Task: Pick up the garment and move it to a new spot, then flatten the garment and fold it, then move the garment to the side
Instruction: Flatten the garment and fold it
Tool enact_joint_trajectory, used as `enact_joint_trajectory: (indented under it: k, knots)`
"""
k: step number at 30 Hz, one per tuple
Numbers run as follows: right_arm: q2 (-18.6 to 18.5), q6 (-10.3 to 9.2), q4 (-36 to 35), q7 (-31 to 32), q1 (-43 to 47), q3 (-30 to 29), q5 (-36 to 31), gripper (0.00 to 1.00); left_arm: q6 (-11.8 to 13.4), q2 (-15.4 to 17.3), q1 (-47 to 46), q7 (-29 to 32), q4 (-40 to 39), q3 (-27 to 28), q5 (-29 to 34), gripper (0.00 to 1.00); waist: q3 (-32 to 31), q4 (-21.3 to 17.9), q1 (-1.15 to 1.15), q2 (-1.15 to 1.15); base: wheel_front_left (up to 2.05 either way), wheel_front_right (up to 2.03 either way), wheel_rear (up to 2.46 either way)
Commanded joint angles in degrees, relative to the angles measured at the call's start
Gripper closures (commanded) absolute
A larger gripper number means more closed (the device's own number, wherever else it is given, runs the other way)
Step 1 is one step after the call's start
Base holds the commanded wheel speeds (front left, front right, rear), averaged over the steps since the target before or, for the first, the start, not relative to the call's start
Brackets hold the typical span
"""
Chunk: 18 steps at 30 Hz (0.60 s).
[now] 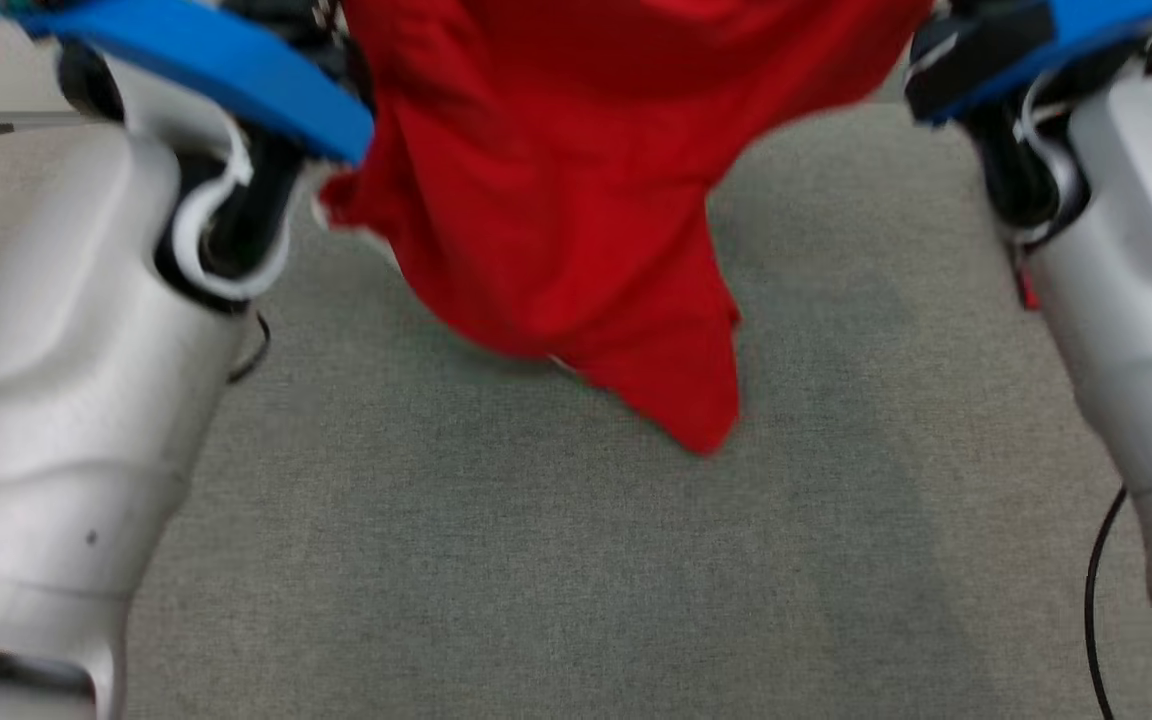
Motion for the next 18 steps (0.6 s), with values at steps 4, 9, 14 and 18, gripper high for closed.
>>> enact_joint_trajectory:
  k: [4, 9, 14, 18]
  knots:
    - [0.92, 0.02, 4.21, -0.62, -11.97, -0.37, -0.57, 1.0, -0.44, -0.36, -13.2, -3.45, 5.27, -2.01, 0.34, 1.0, 3.23, 0.97, -0.03, -0.03, 0.0, 0.0, 0.0]
    - [1.04, 0.01, 4.11, -0.69, -16.74, 0.21, -1.56, 1.0, -0.44, 0.04, -20.96, -6.93, 8.31, -6.82, -1.55, 1.0, 3.85, 0.78, -0.03, -0.03, 0.0, 0.0, 0.0]
    - [-0.05, 0.02, 0.11, -0.7, -9.7, 3.29, -0.37, 1.0, -0.43, 1.85, -16.41, -10.08, 8.11, -13.41, -5.21, 1.0, 3.26, 0.72, -0.03, -0.03, 0.0, 0.0, 0.0]
    - [-2.4, 0.01, -6.35, -0.71, 1.63, 5.67, 1.81, 1.0, -0.3, 3.59, -6.19, -12.79, 3.01, -18.37, -8.44, 1.0, 1.97, 0.72, -0.03, -0.03, 0.0, 0.0, 0.0]
